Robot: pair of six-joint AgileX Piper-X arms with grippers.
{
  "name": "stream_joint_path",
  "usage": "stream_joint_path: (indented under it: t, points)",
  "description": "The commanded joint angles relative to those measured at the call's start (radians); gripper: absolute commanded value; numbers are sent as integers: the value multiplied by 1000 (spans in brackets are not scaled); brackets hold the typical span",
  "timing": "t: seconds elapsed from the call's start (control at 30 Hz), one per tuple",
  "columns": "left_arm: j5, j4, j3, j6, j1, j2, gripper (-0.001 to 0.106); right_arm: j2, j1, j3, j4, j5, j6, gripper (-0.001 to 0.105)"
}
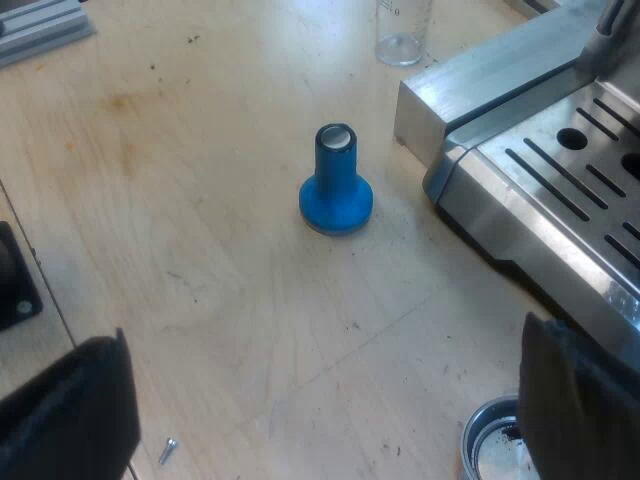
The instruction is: Grind coffee beans and then tamp
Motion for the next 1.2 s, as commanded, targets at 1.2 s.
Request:
stream_joint_path:
  t: [1.2]
  points:
    - [-24, -28, -8, 223, 151, 640, 73, 138, 0, 111, -342, 6, -24, 78]
